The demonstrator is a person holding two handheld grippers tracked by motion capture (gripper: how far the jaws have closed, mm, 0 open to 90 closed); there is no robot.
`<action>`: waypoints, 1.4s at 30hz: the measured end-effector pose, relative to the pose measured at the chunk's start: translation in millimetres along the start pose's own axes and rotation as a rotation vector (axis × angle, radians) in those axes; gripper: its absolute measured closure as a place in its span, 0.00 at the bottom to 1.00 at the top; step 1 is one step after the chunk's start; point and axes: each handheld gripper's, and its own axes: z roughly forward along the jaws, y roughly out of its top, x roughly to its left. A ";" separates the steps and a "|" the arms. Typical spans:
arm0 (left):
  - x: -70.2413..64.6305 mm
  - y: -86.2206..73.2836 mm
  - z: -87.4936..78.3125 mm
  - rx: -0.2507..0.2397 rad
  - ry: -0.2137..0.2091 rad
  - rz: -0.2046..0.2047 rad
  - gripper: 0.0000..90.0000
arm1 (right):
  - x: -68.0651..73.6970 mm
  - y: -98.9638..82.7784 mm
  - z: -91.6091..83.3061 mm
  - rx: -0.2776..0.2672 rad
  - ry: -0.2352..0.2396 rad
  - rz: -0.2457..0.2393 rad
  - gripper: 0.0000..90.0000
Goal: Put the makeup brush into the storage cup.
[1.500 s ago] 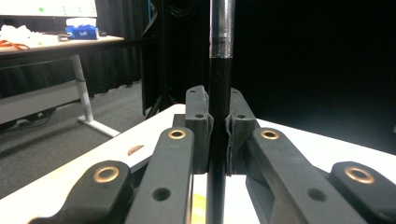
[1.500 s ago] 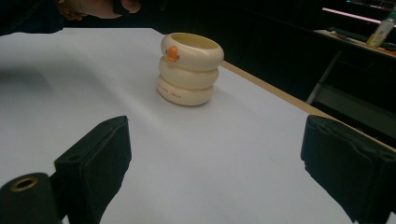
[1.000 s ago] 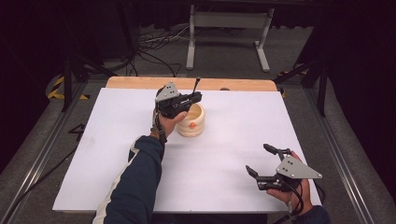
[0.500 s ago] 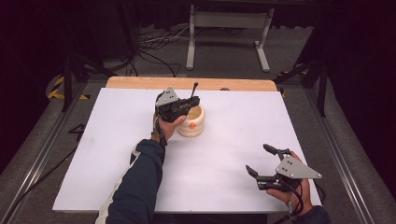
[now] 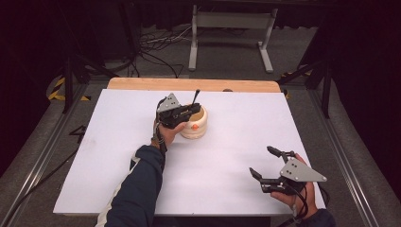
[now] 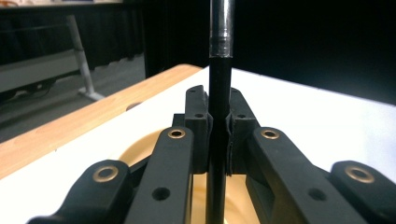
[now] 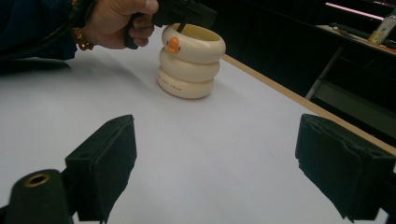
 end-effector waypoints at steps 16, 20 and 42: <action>-1.0 2.6 -0.2 0.015 0.003 -0.001 0.90 | -0.6 -0.8 0.6 0.003 0.004 0.003 0.15; -1.1 3.7 -1.5 0.020 0.021 0.005 0.78 | -0.8 -1.4 1.0 0.007 0.008 0.006 0.15; -7.5 13.9 -46.7 0.074 0.150 0.055 0.22 | -1.0 -2.0 2.2 0.018 0.020 0.012 0.15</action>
